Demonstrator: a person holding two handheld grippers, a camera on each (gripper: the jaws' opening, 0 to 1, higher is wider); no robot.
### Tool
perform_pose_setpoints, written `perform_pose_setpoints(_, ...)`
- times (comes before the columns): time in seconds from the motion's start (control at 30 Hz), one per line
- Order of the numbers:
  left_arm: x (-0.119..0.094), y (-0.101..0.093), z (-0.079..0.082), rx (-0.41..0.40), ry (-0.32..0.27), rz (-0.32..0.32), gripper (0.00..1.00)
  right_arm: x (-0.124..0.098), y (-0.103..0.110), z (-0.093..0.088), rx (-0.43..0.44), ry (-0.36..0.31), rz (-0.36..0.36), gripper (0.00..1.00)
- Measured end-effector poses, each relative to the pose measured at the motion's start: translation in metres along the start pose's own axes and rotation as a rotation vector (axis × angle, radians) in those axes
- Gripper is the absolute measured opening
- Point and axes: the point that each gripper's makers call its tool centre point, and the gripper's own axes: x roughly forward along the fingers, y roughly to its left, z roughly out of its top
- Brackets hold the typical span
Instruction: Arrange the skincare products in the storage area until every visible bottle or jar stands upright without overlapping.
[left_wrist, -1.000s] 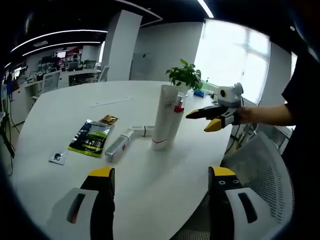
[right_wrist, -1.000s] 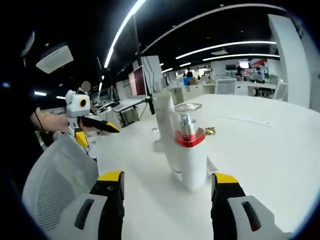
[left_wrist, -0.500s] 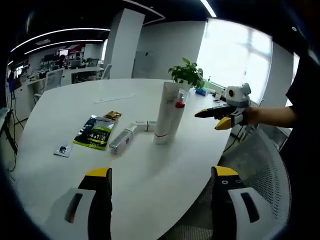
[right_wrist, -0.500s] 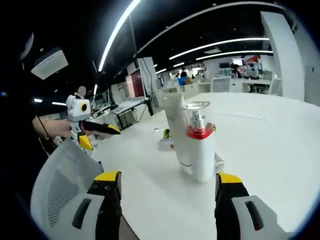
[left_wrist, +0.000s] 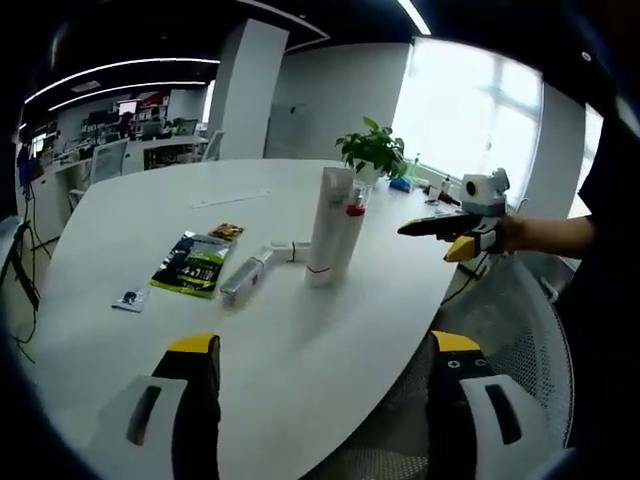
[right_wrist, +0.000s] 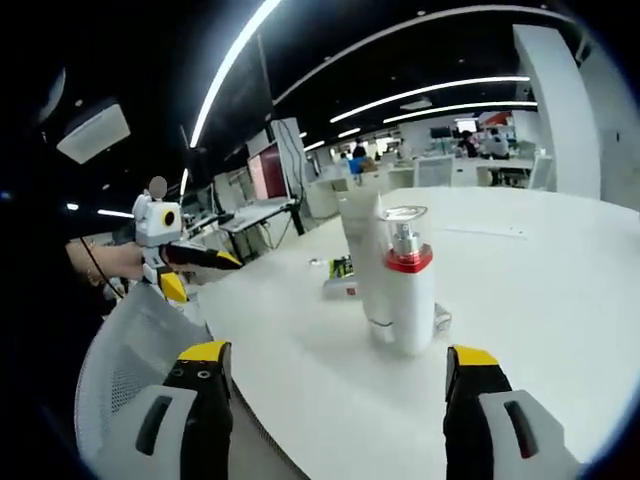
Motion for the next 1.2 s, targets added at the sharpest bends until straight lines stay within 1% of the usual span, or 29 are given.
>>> perform_pose_setpoints(0.07,-0.003,0.003,-0.001,-0.002,-0.005,0.006,0.78,-0.003,0.002,0.001,0.001,-0.004,-0.005,0.90)
perform_pose_setpoints(0.13,-0.006,0.001,0.001,-0.007,-0.014,0.010,0.78,-0.005,0.003,0.000,0.004,-0.007,-0.014,0.92)
perform_pose_setpoints(0.27,-0.012,0.006,0.002,-0.003,-0.022,0.023,0.79,-0.010,0.007,0.001,0.006,-0.013,-0.023,0.97)
perform_pose_setpoints(0.37,-0.016,0.006,0.002,0.003,-0.025,0.032,0.80,-0.012,0.011,0.003,0.009,-0.019,-0.027,0.99)
perform_pose_setpoints(0.43,-0.018,0.006,0.002,0.012,-0.025,0.042,0.82,-0.013,0.014,0.005,0.013,-0.023,-0.032,0.99)
perform_pose_setpoints(0.5,-0.021,0.008,0.001,0.002,-0.030,0.046,0.83,-0.012,0.010,0.005,0.030,-0.033,-0.042,0.99)
perform_pose_setpoints(0.57,-0.023,0.009,0.001,-0.008,-0.031,0.052,0.84,-0.012,0.013,0.006,0.040,-0.045,-0.042,0.99)
perform_pose_setpoints(0.67,-0.024,0.011,0.000,-0.014,-0.027,0.053,0.86,-0.012,0.014,0.005,0.040,-0.041,-0.044,0.99)
perform_pose_setpoints(0.73,-0.024,0.008,0.000,-0.012,-0.024,0.053,0.87,-0.012,0.014,0.003,0.045,-0.038,-0.046,0.99)
perform_pose_setpoints(0.87,-0.026,0.009,0.001,-0.019,-0.038,0.050,0.91,-0.011,0.016,0.002,0.058,-0.030,-0.049,0.99)
perform_pose_setpoints(1.03,-0.027,0.012,-0.003,-0.023,-0.024,0.055,0.93,-0.010,0.013,0.003,0.059,-0.035,-0.061,0.99)
perform_pose_setpoints(1.2,-0.027,0.014,-0.005,-0.030,-0.020,0.059,0.93,-0.011,0.013,0.001,0.066,-0.036,-0.064,0.99)
